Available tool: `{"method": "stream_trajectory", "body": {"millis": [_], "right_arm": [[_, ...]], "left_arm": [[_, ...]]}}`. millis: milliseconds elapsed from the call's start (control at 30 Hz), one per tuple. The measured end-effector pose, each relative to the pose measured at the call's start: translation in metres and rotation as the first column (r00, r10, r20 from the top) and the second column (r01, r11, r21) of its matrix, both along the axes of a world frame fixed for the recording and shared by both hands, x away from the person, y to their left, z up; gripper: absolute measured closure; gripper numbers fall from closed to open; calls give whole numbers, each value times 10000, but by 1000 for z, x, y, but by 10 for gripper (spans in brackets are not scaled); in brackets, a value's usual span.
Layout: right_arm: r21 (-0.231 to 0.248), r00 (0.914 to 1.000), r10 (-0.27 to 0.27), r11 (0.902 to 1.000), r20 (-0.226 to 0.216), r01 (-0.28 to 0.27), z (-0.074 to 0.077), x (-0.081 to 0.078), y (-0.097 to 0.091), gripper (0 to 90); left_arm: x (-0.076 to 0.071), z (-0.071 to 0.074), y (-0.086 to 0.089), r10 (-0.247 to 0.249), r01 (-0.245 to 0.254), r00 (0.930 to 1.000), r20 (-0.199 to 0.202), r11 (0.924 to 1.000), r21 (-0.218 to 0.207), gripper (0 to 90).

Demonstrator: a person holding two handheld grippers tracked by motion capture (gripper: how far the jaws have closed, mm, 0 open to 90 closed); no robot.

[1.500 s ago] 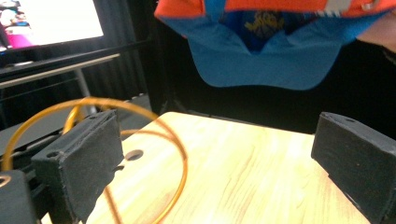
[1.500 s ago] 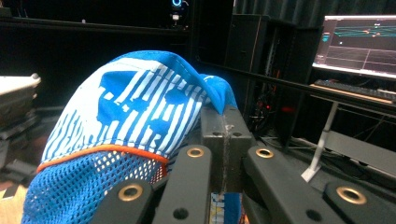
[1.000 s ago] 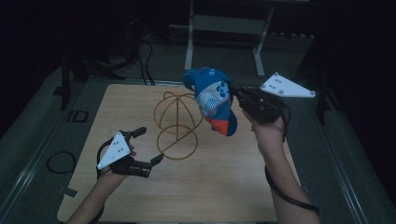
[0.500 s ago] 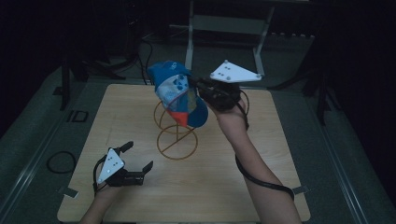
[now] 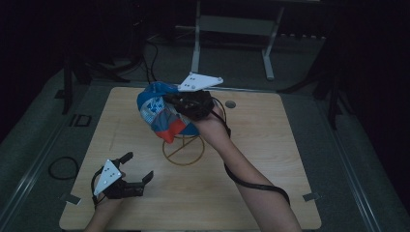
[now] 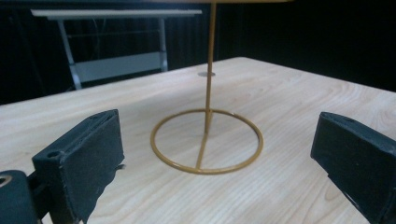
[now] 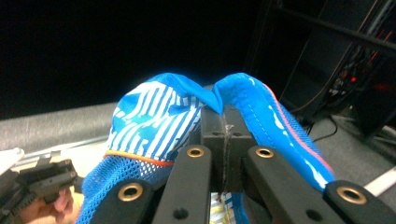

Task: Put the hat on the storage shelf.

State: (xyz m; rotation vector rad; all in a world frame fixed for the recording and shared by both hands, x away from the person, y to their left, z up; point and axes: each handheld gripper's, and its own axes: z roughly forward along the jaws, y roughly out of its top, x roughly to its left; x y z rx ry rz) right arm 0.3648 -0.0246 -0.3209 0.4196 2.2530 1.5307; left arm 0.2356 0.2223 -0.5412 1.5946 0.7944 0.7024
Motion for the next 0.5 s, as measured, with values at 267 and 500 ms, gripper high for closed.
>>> {"method": "stream_trajectory", "body": {"millis": [267, 500], "right_arm": [[-654, 9989, -18, 9979, -473, -13, -22, 9, 4, 900], [-826, 9989, -270, 9963, -383, 238, -31, 8, -7, 900]], "left_arm": [[0, -1, 0, -87, 87, 10000, 21, 10000, 0, 28], [0, -1, 3, 8, -7, 10000, 29, 10000, -49, 28]]}}
